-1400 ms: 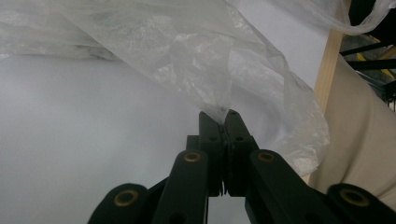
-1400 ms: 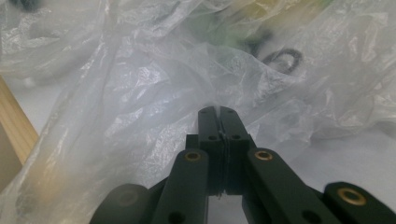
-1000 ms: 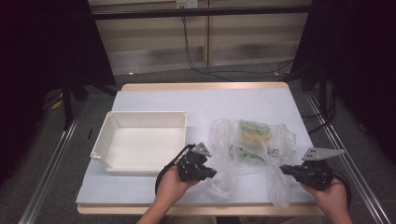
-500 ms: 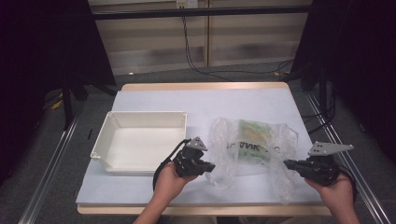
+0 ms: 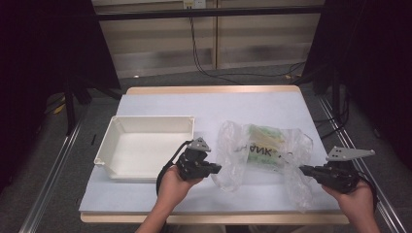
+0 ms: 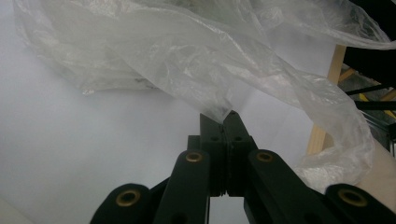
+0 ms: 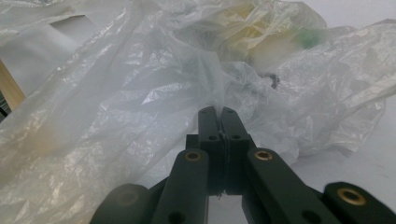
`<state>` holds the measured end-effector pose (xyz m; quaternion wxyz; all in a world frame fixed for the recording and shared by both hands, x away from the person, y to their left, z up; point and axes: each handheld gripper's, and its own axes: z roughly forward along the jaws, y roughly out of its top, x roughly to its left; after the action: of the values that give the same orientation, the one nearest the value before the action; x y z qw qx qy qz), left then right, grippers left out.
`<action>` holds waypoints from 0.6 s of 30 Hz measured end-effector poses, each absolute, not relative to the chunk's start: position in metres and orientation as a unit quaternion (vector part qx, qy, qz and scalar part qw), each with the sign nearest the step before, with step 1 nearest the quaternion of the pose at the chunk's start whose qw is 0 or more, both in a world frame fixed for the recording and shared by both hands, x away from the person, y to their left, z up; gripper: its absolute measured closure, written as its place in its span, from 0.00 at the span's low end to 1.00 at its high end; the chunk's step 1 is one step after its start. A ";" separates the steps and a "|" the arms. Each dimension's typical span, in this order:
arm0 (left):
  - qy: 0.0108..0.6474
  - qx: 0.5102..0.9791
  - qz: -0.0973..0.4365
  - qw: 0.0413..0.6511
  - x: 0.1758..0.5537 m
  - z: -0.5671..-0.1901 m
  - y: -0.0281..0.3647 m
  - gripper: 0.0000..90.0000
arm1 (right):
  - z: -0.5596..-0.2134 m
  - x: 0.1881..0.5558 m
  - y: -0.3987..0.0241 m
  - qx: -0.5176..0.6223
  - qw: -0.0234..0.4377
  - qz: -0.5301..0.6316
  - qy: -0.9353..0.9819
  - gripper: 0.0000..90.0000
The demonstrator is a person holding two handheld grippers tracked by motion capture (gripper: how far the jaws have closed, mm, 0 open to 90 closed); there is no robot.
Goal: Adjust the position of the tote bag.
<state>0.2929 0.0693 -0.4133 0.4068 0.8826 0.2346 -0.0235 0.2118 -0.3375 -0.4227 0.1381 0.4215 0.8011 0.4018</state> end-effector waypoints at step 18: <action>0.230 0.883 -0.030 0.409 0.291 -0.416 0.067 0.99 | -0.413 0.215 -0.330 0.425 0.146 0.398 0.800 0.77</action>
<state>0.2907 0.0669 -0.4165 0.4088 0.8827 0.2298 -0.0300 0.2149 -0.3300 -0.4128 0.1460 0.4255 0.7996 0.3979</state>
